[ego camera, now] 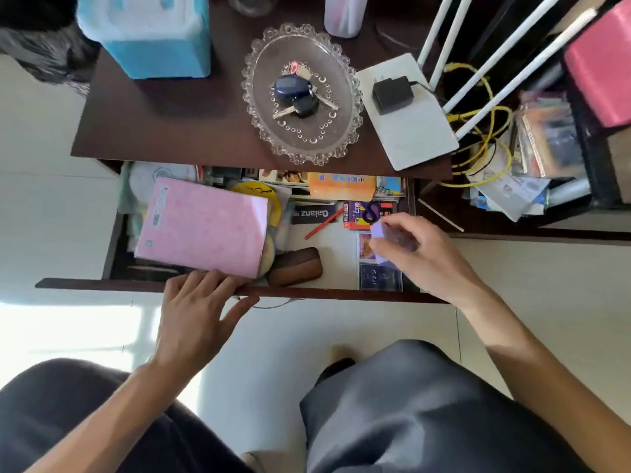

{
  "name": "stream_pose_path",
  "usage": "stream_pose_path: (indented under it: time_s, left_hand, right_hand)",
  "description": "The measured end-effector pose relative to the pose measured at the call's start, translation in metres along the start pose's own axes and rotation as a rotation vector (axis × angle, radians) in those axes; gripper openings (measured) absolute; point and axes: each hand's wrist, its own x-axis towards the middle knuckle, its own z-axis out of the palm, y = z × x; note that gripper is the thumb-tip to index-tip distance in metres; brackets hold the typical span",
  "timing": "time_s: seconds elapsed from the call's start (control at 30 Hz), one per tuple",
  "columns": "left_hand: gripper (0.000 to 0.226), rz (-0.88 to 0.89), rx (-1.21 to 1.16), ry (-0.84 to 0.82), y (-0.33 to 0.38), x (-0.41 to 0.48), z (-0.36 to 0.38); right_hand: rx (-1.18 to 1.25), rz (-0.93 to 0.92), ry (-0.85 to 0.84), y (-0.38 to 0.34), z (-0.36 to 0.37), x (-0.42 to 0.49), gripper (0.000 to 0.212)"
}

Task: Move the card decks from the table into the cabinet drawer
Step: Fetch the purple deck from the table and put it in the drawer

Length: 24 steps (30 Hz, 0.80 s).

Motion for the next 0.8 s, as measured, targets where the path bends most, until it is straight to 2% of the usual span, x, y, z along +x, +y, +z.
stream_pose_path:
  time_s: [0.1, 0.17, 0.27, 0.4, 0.63, 0.8]
  left_hand:
    - [0.041, -0.012, -0.002, 0.011, -0.001, 0.001, 0.003]
    - [0.042, -0.021, -0.018, 0.003, 0.000, 0.001, 0.002]
    - [0.043, -0.026, -0.041, 0.008, 0.001, 0.000, 0.000]
    - [0.042, -0.025, -0.041, 0.061, -0.002, 0.000, 0.007]
    - [0.041, -0.022, -0.052, 0.101, -0.004, -0.001, 0.014]
    - [0.040, -0.022, -0.081, 0.125, -0.005, -0.002, 0.017]
  right_hand:
    - [-0.270, -0.050, -0.043, 0.008, 0.020, 0.014, 0.034]
    - [-0.451, -0.029, -0.098, 0.013, 0.029, 0.021, 0.043]
    - [-0.573, 0.009, -0.139, 0.016, 0.034, 0.026, 0.049]
    - [-0.785, -0.064, -0.179, 0.016, 0.042, 0.034, 0.042]
    - [-0.855, -0.134, -0.171, 0.029, 0.049, 0.039, 0.042]
    - [-0.868, -0.117, -0.171, 0.033, 0.054, 0.044, 0.049]
